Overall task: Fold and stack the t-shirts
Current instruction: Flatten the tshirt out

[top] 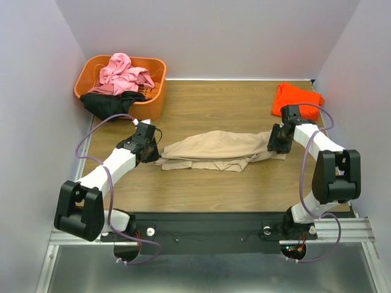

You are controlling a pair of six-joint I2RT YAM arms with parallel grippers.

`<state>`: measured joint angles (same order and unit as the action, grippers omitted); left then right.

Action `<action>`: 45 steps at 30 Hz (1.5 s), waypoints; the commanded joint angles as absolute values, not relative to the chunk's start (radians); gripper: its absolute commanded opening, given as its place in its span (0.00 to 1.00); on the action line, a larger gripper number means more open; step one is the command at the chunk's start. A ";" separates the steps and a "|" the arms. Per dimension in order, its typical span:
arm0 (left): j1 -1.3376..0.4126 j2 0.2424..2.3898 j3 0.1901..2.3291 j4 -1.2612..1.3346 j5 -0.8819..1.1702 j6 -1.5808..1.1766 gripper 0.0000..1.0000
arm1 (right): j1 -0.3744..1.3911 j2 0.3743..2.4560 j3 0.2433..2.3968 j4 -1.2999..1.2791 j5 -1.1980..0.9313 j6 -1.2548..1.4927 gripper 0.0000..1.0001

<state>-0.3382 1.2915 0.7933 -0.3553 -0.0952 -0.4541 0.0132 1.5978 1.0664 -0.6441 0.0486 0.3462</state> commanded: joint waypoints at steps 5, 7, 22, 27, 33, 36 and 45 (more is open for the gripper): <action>-0.331 1.287 0.805 -0.344 -0.094 -0.449 0.00 | 0.005 1.506 1.016 -0.623 0.020 0.391 0.50; -0.331 1.289 0.804 -0.341 -0.086 -0.454 0.00 | 0.005 1.488 0.988 -0.632 0.005 0.396 0.50; -0.331 1.353 0.834 -0.322 -0.060 -0.425 0.00 | 0.005 1.434 0.894 -0.646 -0.006 0.403 0.50; -0.331 1.356 0.836 -0.314 -0.048 -0.433 0.00 | 0.005 1.482 0.888 -0.606 -0.006 0.403 0.51; -0.331 1.351 0.839 -0.321 -0.055 -0.431 0.00 | 0.005 1.549 0.885 -0.536 -0.009 0.417 0.51; -0.331 1.350 0.841 -0.322 -0.057 -0.431 0.00 | 0.005 1.574 0.882 -0.514 -0.006 0.422 0.53; -0.331 1.336 0.842 -0.331 -0.064 -0.433 0.00 | 0.005 1.626 0.828 -0.446 -0.006 0.434 0.53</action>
<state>-0.3382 1.3602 0.8013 -0.3294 -0.0547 -0.4427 0.0124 1.5684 0.8814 -0.5640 -0.0105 0.4236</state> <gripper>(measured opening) 0.033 0.542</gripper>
